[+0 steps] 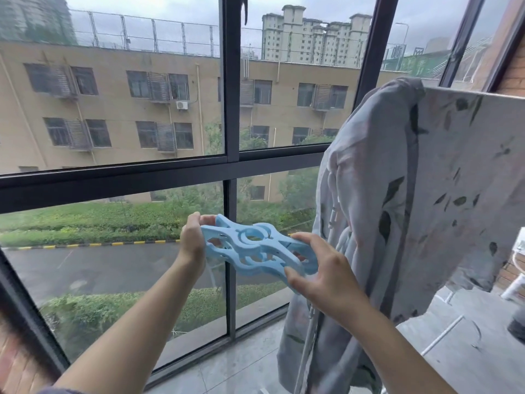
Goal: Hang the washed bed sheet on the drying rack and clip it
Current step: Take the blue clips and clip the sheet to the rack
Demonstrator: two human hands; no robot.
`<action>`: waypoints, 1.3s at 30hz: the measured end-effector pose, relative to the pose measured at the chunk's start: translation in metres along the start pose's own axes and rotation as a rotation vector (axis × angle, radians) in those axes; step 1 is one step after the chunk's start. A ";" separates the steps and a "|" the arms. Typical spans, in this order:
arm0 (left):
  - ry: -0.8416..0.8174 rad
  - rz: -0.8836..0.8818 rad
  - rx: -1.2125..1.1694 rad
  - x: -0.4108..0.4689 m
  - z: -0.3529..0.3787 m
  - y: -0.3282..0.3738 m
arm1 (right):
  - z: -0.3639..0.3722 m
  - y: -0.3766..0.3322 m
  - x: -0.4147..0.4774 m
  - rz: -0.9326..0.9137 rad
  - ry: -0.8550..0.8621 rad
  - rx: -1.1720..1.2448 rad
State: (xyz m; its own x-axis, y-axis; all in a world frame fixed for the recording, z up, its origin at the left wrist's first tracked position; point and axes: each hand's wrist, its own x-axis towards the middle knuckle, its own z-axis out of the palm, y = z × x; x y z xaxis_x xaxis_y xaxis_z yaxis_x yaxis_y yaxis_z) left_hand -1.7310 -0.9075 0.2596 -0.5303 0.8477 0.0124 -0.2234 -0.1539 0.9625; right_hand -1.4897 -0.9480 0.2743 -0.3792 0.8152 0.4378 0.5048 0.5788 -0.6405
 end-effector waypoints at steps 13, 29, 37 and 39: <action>0.066 0.180 0.158 0.029 0.032 0.059 | -0.048 -0.008 0.036 -0.057 0.023 -0.047; -0.354 0.884 1.204 0.033 0.134 0.115 | -0.183 -0.003 0.152 0.309 0.579 -0.309; -0.294 0.970 1.277 0.032 0.138 0.104 | -0.169 -0.031 0.141 -0.063 0.709 -0.284; -0.263 0.950 1.287 0.037 0.127 0.110 | -0.150 -0.052 0.132 -0.230 0.598 -0.304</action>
State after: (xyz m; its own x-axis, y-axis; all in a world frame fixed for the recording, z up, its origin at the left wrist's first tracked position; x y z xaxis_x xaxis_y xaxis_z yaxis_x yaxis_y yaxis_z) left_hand -1.6711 -0.8282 0.4000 0.1075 0.7795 0.6171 0.9541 -0.2555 0.1566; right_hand -1.4499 -0.8672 0.4595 -0.0555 0.4932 0.8682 0.6902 0.6472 -0.3236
